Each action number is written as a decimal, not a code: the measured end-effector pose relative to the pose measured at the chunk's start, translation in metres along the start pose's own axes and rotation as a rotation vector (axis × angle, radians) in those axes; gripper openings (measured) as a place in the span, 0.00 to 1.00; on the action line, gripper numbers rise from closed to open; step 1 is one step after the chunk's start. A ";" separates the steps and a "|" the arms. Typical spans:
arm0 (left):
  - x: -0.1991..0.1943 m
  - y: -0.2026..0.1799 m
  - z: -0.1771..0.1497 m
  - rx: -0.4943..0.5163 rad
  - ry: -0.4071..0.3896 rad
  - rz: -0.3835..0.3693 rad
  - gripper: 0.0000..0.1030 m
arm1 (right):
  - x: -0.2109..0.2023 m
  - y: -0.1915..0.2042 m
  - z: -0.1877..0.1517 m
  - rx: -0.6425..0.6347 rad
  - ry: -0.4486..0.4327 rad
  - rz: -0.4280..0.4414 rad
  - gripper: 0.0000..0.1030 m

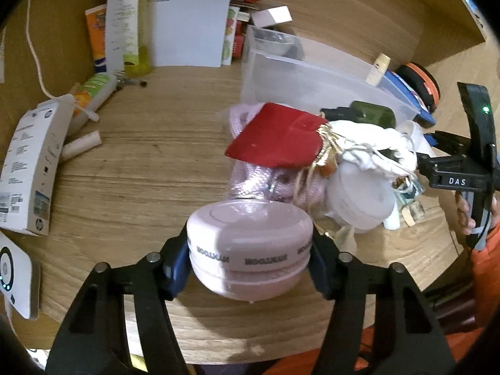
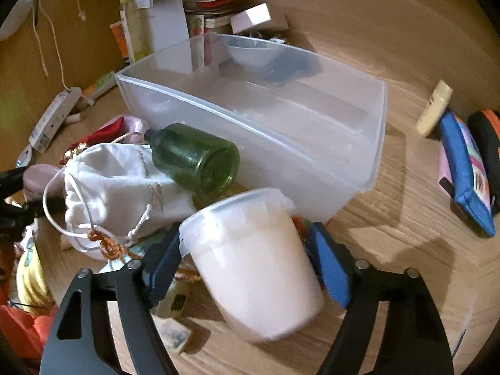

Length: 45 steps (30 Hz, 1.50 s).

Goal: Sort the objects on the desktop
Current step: 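Grasp the pink round container with the left tool while the right tool grasps the white purple-labeled tub, then carry both into the clear plastic box and open both tools to release them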

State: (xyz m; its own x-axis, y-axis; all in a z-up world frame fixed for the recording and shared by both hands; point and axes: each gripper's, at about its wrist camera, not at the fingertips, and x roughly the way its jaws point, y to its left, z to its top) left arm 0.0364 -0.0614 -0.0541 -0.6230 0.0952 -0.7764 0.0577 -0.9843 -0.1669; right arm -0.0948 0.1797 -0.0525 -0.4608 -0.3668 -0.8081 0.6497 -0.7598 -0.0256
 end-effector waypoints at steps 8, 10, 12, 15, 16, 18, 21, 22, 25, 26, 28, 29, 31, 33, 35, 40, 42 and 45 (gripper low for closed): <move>-0.008 0.011 0.005 -0.022 -0.025 0.048 0.60 | -0.010 -0.002 -0.002 0.022 -0.039 -0.005 0.64; -0.012 0.014 0.008 -0.028 -0.038 0.057 0.60 | -0.021 -0.004 -0.003 0.039 -0.072 0.000 0.64; -0.016 0.016 0.012 -0.033 -0.055 0.065 0.60 | -0.034 -0.007 -0.005 0.054 -0.105 0.004 0.63; -0.022 0.016 0.020 -0.033 -0.080 0.074 0.60 | -0.048 -0.013 -0.005 0.079 -0.145 0.001 0.63; -0.024 0.016 0.024 -0.029 -0.090 0.076 0.60 | -0.052 -0.015 -0.005 0.086 -0.152 -0.004 0.63; -0.028 0.013 0.030 -0.020 -0.110 0.080 0.60 | -0.058 -0.019 -0.005 0.104 -0.167 -0.004 0.63; -0.033 0.009 0.043 -0.006 -0.144 0.080 0.60 | -0.069 -0.027 -0.003 0.128 -0.198 0.008 0.63; -0.035 0.008 0.047 -0.004 -0.153 0.079 0.60 | -0.072 -0.029 -0.002 0.134 -0.210 0.009 0.63; -0.038 0.003 0.062 0.010 -0.175 0.065 0.60 | -0.085 -0.035 0.003 0.145 -0.251 0.007 0.63; -0.039 0.001 0.068 0.019 -0.184 0.063 0.60 | -0.090 -0.037 0.005 0.150 -0.264 0.009 0.63; -0.038 -0.003 0.077 0.030 -0.191 0.058 0.60 | -0.098 -0.042 0.011 0.156 -0.292 0.012 0.63; -0.038 -0.005 0.084 0.036 -0.195 0.052 0.60 | -0.101 -0.044 0.013 0.160 -0.305 0.012 0.63; -0.037 -0.007 0.095 0.040 -0.198 0.042 0.60 | -0.106 -0.047 0.018 0.163 -0.326 0.011 0.63; -0.035 -0.009 0.107 0.048 -0.205 0.036 0.60 | -0.109 -0.050 0.024 0.166 -0.347 0.016 0.63; -0.032 -0.012 0.119 0.057 -0.211 0.022 0.60 | -0.111 -0.052 0.030 0.168 -0.363 0.023 0.63; -0.026 -0.019 0.145 0.062 -0.223 -0.010 0.60 | -0.108 -0.057 0.050 0.172 -0.381 0.046 0.63; -0.022 -0.021 0.154 0.065 -0.224 -0.021 0.60 | -0.105 -0.059 0.057 0.177 -0.381 0.059 0.63; -0.013 -0.024 0.165 0.071 -0.213 -0.036 0.60 | -0.096 -0.060 0.068 0.182 -0.373 0.073 0.63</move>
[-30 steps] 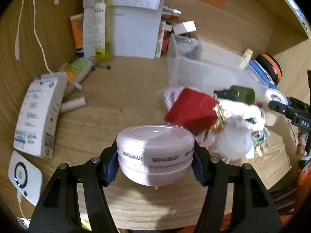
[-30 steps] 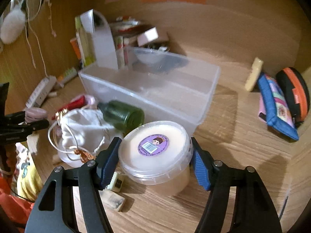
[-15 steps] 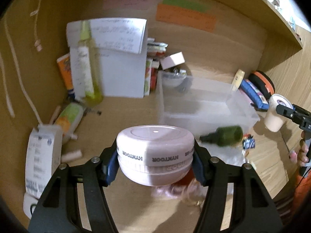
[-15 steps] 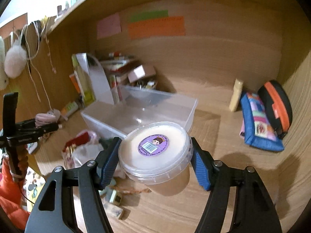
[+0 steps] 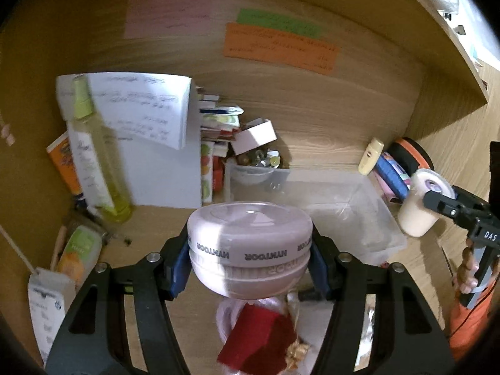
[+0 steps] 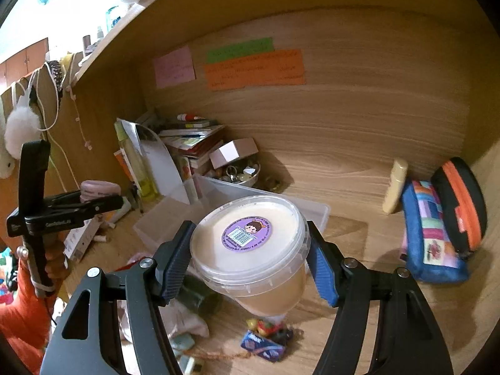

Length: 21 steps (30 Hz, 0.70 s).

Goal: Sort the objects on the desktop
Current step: 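Carry both into the clear plastic box and open both tools to release them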

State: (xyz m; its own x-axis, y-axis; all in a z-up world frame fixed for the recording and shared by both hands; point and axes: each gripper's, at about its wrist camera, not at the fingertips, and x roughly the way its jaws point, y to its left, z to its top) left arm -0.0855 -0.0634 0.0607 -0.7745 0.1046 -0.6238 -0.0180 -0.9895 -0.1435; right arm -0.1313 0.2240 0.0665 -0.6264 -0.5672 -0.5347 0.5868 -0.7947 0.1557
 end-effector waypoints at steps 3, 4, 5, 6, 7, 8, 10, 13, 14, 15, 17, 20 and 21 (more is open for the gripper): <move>0.013 -0.004 0.006 0.009 0.015 -0.010 0.60 | 0.012 0.000 0.005 0.012 0.010 0.012 0.63; 0.019 -0.006 0.007 0.013 0.023 -0.011 0.60 | 0.016 0.000 0.006 0.015 0.016 0.013 0.63; 0.024 -0.007 0.007 0.015 0.031 -0.015 0.60 | 0.020 0.001 0.007 0.016 0.021 0.012 0.63; 0.029 -0.008 0.007 0.017 0.039 -0.019 0.60 | 0.025 0.002 0.007 0.018 0.026 0.013 0.63; 0.036 -0.010 0.007 0.019 0.052 -0.023 0.60 | 0.029 0.002 0.008 0.019 0.032 0.014 0.63; 0.040 -0.011 0.007 0.020 0.059 -0.023 0.60 | 0.034 0.004 0.008 0.020 0.040 0.014 0.63; 0.050 -0.013 0.006 0.027 0.081 -0.029 0.60 | 0.044 0.005 0.006 0.019 0.055 0.008 0.63; 0.065 -0.018 0.004 0.046 0.115 -0.036 0.60 | 0.059 0.007 0.000 0.018 0.085 0.008 0.63; 0.069 -0.020 0.003 0.054 0.124 -0.035 0.60 | 0.064 0.007 -0.002 0.020 0.100 0.014 0.63; 0.072 -0.022 0.002 0.061 0.130 -0.035 0.60 | 0.068 0.008 -0.004 0.019 0.112 0.014 0.63; 0.079 -0.026 0.000 0.078 0.146 -0.038 0.60 | 0.075 0.009 -0.008 0.005 0.133 0.002 0.63; 0.088 -0.030 -0.003 0.088 0.170 -0.046 0.60 | 0.082 0.012 -0.014 -0.016 0.151 -0.014 0.63; 0.091 -0.030 -0.003 0.088 0.176 -0.046 0.60 | 0.084 0.011 -0.016 -0.017 0.156 -0.012 0.63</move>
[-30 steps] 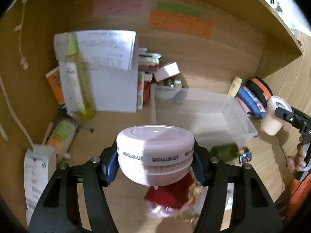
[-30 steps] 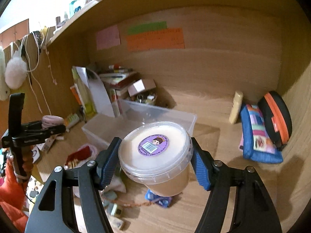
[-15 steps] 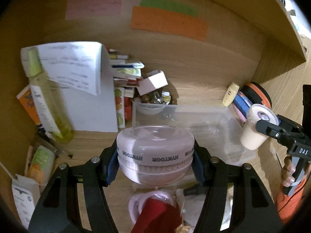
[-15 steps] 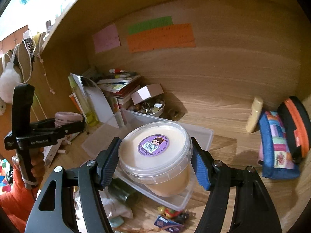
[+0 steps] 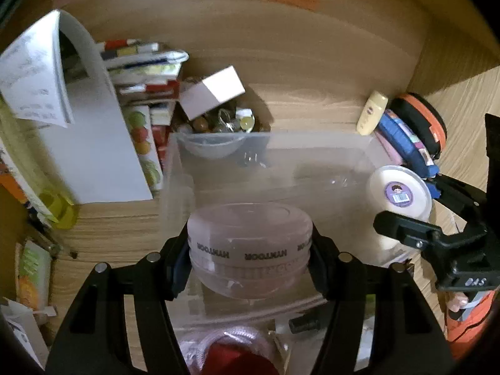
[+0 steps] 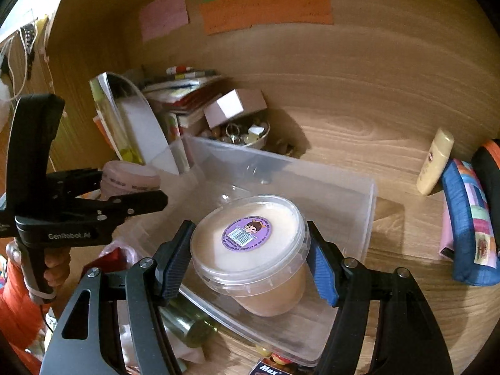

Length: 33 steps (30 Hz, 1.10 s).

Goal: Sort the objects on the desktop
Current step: 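Carry both into the clear plastic box and open both tools to release them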

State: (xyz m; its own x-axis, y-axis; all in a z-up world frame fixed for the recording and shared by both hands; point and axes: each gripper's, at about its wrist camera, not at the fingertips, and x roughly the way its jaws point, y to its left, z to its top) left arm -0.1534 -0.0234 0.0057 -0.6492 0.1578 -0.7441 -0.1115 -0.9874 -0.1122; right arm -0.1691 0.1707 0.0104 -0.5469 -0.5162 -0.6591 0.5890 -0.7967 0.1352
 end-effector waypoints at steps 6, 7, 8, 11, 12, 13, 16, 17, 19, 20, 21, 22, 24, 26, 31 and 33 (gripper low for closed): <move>0.018 -0.007 -0.002 0.020 0.015 0.011 0.60 | 0.012 -0.004 -0.007 0.008 0.037 -0.004 0.63; 0.019 -0.009 -0.002 0.028 0.015 0.004 0.60 | 0.014 -0.004 -0.007 0.008 0.041 -0.008 0.63; 0.021 -0.011 -0.003 0.039 0.015 0.001 0.60 | 0.015 -0.005 -0.008 0.008 0.045 -0.010 0.63; 0.025 -0.016 -0.005 0.078 0.011 0.034 0.60 | 0.018 -0.005 -0.009 0.009 0.058 -0.013 0.63; 0.026 -0.017 -0.005 0.087 0.009 0.042 0.60 | 0.019 -0.005 -0.009 0.007 0.061 -0.016 0.63; 0.026 -0.018 -0.005 0.095 0.009 0.047 0.60 | 0.021 -0.005 -0.010 0.003 0.065 -0.021 0.63; 0.026 -0.019 -0.006 0.105 0.006 0.058 0.60 | 0.025 -0.001 -0.011 -0.015 0.073 -0.039 0.63; 0.026 -0.019 -0.006 0.108 0.002 0.070 0.61 | 0.026 0.000 -0.011 -0.020 0.077 -0.039 0.63; 0.025 -0.019 -0.006 0.110 -0.003 0.075 0.61 | 0.028 0.000 -0.012 -0.014 0.086 -0.020 0.63; 0.025 -0.018 -0.006 0.108 -0.006 0.073 0.62 | 0.029 0.000 -0.013 -0.018 0.090 -0.021 0.63; 0.024 -0.018 -0.007 0.107 -0.009 0.074 0.65 | 0.029 0.002 -0.014 -0.027 0.088 -0.031 0.63; 0.024 -0.017 -0.007 0.105 -0.012 0.076 0.67 | 0.028 0.003 -0.014 -0.029 0.083 -0.036 0.63; 0.022 -0.016 -0.007 0.098 -0.019 0.070 0.73 | 0.028 0.003 -0.014 -0.028 0.084 -0.033 0.63; 0.021 -0.015 -0.008 0.094 -0.024 0.064 0.73 | 0.027 0.003 -0.014 -0.025 0.082 -0.030 0.64; 0.020 -0.015 -0.009 0.094 -0.035 0.067 0.73 | 0.027 0.006 -0.014 -0.037 0.076 -0.046 0.63; 0.019 -0.014 -0.009 0.090 -0.042 0.069 0.74 | 0.026 0.007 -0.014 -0.040 0.073 -0.050 0.65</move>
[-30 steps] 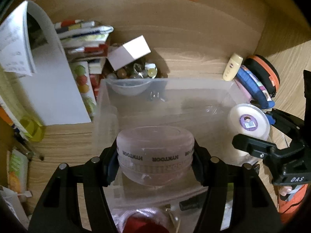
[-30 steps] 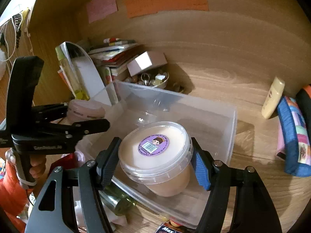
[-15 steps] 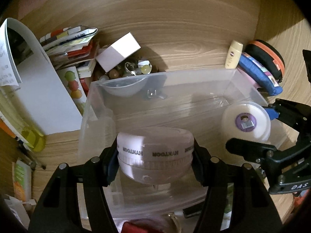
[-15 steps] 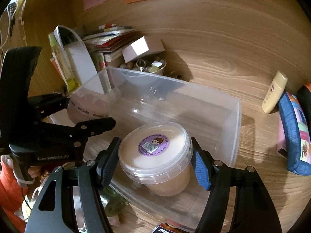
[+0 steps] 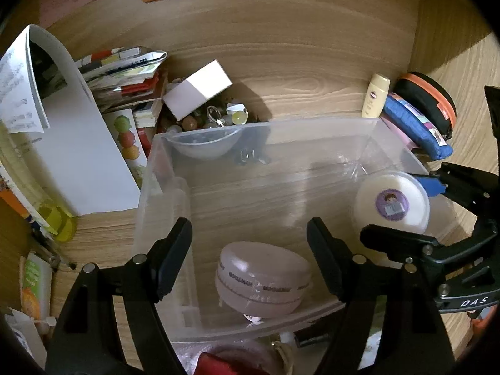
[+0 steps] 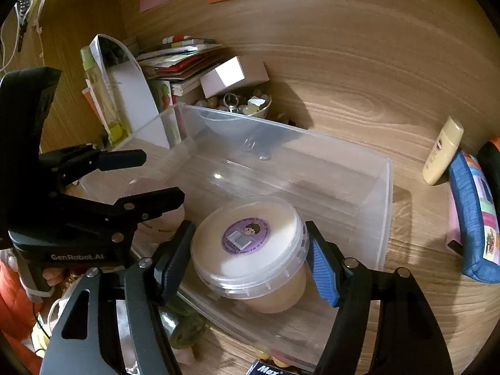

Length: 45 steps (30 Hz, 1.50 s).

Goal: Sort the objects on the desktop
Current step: 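Carry both into the clear plastic box and open both tools to release them, then lift both open tools out of the clear plastic box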

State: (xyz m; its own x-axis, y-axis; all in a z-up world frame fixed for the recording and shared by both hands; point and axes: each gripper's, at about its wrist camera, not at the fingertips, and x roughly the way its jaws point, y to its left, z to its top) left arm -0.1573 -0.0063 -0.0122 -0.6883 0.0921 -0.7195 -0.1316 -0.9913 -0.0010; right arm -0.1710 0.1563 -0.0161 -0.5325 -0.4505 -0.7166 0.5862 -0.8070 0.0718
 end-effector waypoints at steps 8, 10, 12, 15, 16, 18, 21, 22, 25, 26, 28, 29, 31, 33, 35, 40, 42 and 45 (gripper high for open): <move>-0.013 -0.001 0.001 0.003 -0.049 0.013 0.81 | -0.020 0.009 0.001 -0.049 -0.100 -0.081 0.82; -0.016 0.000 0.001 -0.002 -0.057 0.018 0.82 | -0.023 0.009 0.002 -0.043 -0.108 -0.088 0.83; -0.022 0.001 0.002 -0.016 -0.065 0.018 0.85 | -0.025 0.006 0.003 -0.027 -0.113 -0.079 0.83; -0.033 0.006 0.001 -0.037 -0.078 0.017 0.86 | -0.031 0.001 0.005 -0.004 -0.127 -0.071 0.83; -0.038 0.007 0.001 -0.044 -0.083 0.019 0.86 | -0.034 0.001 0.006 0.000 -0.133 -0.082 0.83; -0.050 0.012 -0.001 -0.055 -0.097 0.023 0.88 | -0.041 -0.003 0.007 0.009 -0.150 -0.096 0.83; -0.069 0.019 -0.005 -0.067 -0.122 0.033 0.92 | -0.057 -0.006 0.010 0.037 -0.173 -0.084 0.85; -0.075 0.022 -0.007 -0.070 -0.130 0.036 0.92 | -0.062 -0.006 0.009 0.044 -0.181 -0.076 0.86; -0.092 0.030 -0.015 -0.083 -0.150 0.044 0.93 | -0.081 -0.006 0.006 0.057 -0.220 -0.064 0.93; -0.097 0.033 -0.018 -0.090 -0.154 0.046 0.94 | -0.086 -0.005 0.004 0.057 -0.232 -0.069 0.97; -0.102 0.038 -0.024 -0.102 -0.154 0.046 0.94 | -0.095 -0.001 -0.002 0.054 -0.252 -0.081 0.98; -0.105 0.041 -0.029 -0.110 -0.148 0.042 0.94 | -0.099 0.000 -0.005 0.051 -0.256 -0.086 0.98; -0.106 0.045 -0.035 -0.123 -0.134 0.035 0.94 | -0.104 0.003 -0.012 0.047 -0.257 -0.090 0.98; -0.107 0.048 -0.043 -0.132 -0.116 0.030 0.94 | -0.109 0.004 -0.019 0.046 -0.253 -0.100 0.98; -0.107 0.050 -0.051 -0.136 -0.102 0.036 0.94 | -0.113 0.005 -0.026 0.045 -0.253 -0.120 0.98; -0.107 0.052 -0.072 -0.143 -0.066 0.039 0.94 | -0.119 -0.002 -0.045 0.062 -0.231 -0.162 0.98; -0.106 0.053 -0.081 -0.142 -0.051 0.041 0.94 | -0.116 -0.007 -0.054 0.073 -0.201 -0.176 0.98; -0.104 0.052 -0.092 -0.139 -0.032 0.041 0.94 | -0.106 -0.014 -0.066 0.085 -0.151 -0.207 0.98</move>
State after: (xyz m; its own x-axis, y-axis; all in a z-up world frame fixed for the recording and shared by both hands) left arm -0.0268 -0.0764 -0.0010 -0.7141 0.0519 -0.6982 -0.0040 -0.9975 -0.0700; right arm -0.0822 0.2403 0.0125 -0.7242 -0.3196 -0.6110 0.4054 -0.9141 -0.0023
